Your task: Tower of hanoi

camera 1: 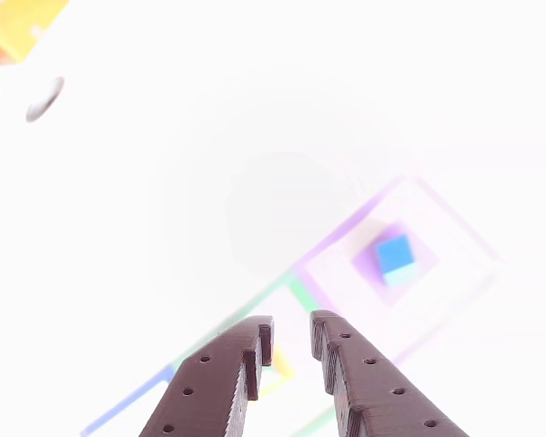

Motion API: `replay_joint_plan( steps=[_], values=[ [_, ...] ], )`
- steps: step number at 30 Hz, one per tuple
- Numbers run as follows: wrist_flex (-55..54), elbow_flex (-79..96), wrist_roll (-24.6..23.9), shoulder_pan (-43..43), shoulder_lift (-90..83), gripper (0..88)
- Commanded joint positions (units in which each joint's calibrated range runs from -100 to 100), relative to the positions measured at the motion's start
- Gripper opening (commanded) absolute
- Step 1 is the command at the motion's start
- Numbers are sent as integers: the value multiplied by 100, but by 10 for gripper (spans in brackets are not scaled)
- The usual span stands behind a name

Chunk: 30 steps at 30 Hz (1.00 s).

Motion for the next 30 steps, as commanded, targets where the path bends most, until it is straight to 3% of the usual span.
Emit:
replay_joint_plan(
  steps=[1,5,7,11,15,22,30],
  values=[
    [716,-1106,2169,473,211,0],
    [1655,-1679,4536,837,259,1],
    [1744,-1697,4857,942,186,1],
    [1971,-1361,6108,1077,9,55],
    [1607,-525,6700,1163,-306,147],
    [117,1166,6700,1527,-783,217],
    [-2280,3421,6700,1556,-1219,238]
  ],
)
